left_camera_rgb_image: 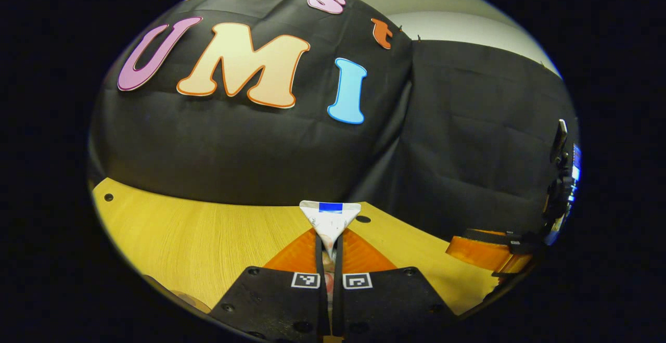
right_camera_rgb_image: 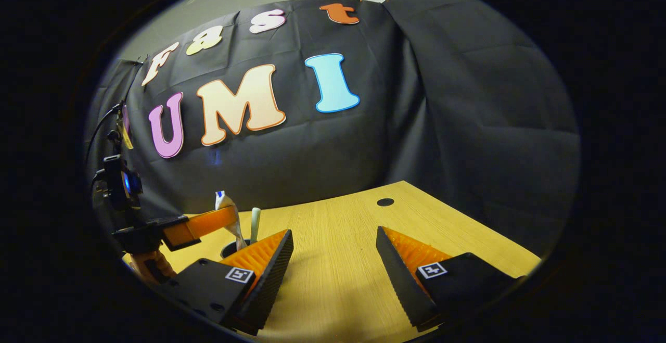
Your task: Put the toothbrush and toothpaste on the desktop into the cup, then pick up the cup and place it on the coaster on the desktop.
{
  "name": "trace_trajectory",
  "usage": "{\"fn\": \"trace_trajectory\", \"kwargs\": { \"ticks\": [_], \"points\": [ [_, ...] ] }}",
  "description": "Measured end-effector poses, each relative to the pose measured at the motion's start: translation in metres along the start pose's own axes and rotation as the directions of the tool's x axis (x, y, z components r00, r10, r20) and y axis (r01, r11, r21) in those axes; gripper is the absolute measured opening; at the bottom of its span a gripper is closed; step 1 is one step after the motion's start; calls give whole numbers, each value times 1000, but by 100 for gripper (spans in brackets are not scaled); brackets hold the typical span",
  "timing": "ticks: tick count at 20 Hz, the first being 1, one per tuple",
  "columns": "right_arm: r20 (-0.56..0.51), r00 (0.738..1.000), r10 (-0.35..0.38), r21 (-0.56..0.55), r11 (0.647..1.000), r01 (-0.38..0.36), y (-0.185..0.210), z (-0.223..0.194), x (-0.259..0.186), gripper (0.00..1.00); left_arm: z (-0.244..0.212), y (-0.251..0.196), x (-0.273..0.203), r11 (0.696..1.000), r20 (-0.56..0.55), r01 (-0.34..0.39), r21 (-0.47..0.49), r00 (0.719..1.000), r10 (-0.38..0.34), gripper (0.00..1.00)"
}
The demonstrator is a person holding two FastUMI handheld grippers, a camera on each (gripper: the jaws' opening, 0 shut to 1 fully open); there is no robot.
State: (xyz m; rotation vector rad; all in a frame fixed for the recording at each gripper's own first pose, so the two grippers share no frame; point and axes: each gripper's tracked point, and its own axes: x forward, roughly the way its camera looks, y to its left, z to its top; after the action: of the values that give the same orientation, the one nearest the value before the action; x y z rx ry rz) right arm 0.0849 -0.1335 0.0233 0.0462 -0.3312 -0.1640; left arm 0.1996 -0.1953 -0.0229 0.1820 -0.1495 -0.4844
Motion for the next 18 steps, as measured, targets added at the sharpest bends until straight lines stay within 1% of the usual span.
{"fn": "trace_trajectory", "kwargs": {
  "ticks": [2,3,4,5,7,8,10,11,13,14,15,18],
  "points": [
    [2,1000,7,-6,1000,-7,4,5,-5,98,-3,-1,-2,1000,-2,1,13,1000,-1,5],
    [3,1000,11,-9,1000,-11,6,7,-8,98,-2,-1,-1,1000,9,-3,3,1000,3,10],
    [-1,1000,14,-12,1000,-14,8,9,-9,98,1,1,-4,1000,8,-19,-11,1000,19,13],
    [-6,1000,20,-12,1000,-20,10,10,-11,98,-4,0,-5,999,-5,-22,-27,1000,22,31],
    [-11,1000,28,-13,1000,-28,13,15,-16,98,-6,0,-12,998,-22,-34,-48,999,33,63],
    [-10,999,31,-16,999,-31,14,19,-17,98,-2,1,-16,998,-18,-46,-51,999,45,73],
    [-23,999,35,-23,999,-35,17,24,-18,98,3,3,-30,997,-39,-58,-56,998,56,82],
    [-41,998,42,-31,999,-43,20,25,-17,98,9,8,-39,995,-41,-75,-63,997,72,88],
    [-81,994,69,-52,996,-73,30,25,-17,98,23,21,-59,989,-33,-119,-86,993,117,89],
    [-100,992,82,-61,994,-88,35,24,-15,98,29,30,-68,985,-30,-145,-94,989,143,93],
    [-114,989,99,-64,992,-106,42,24,-14,98,34,40,-78,980,-27,-174,-97,985,173,94],
    [-168,974,152,-69,984,-165,64,16,-12,98,41,76,-109,954,-38,-282,-98,959,280,94]
  ]
}}
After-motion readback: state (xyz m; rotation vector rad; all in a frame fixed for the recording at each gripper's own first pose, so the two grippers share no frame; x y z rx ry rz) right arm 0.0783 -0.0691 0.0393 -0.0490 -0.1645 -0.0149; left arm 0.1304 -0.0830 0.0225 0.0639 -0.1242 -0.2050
